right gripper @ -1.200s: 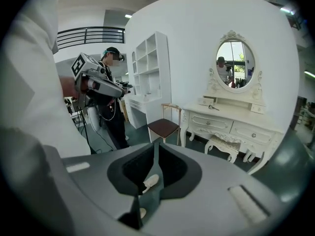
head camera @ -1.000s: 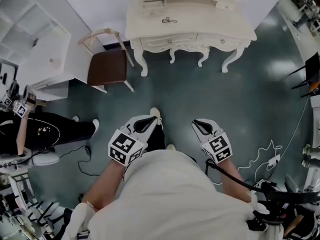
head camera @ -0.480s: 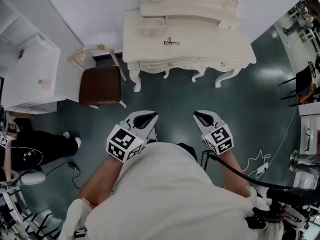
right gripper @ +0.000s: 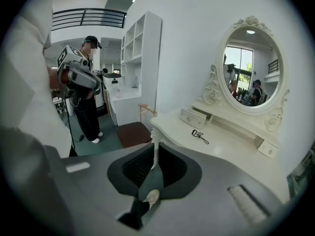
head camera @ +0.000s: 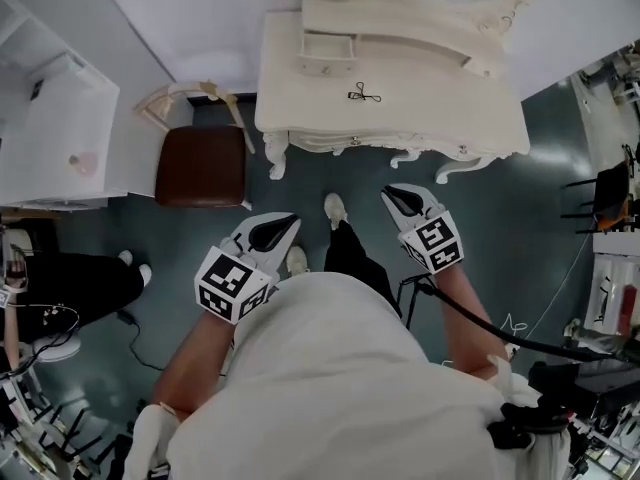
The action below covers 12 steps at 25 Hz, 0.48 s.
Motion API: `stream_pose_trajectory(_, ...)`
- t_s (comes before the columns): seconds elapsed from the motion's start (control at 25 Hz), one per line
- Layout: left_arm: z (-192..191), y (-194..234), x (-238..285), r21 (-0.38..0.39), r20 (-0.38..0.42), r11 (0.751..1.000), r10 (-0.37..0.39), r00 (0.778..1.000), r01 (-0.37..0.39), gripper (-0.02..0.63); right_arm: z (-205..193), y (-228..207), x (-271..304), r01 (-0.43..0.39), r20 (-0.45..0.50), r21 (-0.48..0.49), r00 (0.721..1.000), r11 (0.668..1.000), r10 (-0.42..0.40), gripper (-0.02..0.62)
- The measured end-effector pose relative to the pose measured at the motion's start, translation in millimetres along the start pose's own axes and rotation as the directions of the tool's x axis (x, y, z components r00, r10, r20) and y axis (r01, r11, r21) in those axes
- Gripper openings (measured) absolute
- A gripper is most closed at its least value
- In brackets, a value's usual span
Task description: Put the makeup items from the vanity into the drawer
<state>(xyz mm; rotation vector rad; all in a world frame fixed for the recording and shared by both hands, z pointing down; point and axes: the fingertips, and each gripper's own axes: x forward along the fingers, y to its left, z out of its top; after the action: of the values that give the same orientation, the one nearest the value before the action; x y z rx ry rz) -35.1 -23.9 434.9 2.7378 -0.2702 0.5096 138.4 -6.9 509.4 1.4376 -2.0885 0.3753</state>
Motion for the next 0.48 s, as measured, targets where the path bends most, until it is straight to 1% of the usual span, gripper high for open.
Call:
stream_pose_trajectory(0.12, 14, 30, 13, -0.03, 0.011, 0.998, 0.058, 0.998, -0.058, 0.002, 7, -40, 39, -0.023, -0.012, -0.034, 1.0, 0.999, 0.023, 0.037)
stream_pose_trajectory(0.24, 29, 49, 26, -0.063, 0.011, 0.991, 0.119, 0.993, -0.118, 0.002, 16, -78, 72, -0.051, -0.025, -0.084, 0.998, 0.995, 0.049, 0.046)
stream_pose_trajectory(0.36, 49, 65, 43, -0.079, 0.013, 0.985, 0.156, 0.988, -0.155, 0.002, 22, -116, 105, -0.075, -0.042, -0.14, 0.997, 0.987, 0.07, 0.054)
stream_pose_trajectory(0.48, 68, 87, 61, -0.097, 0.013, 0.975, 0.2, 0.98, -0.198, 0.002, 28, -149, 142, -0.109, -0.065, -0.174, 0.993, 0.979, 0.099, 0.063)
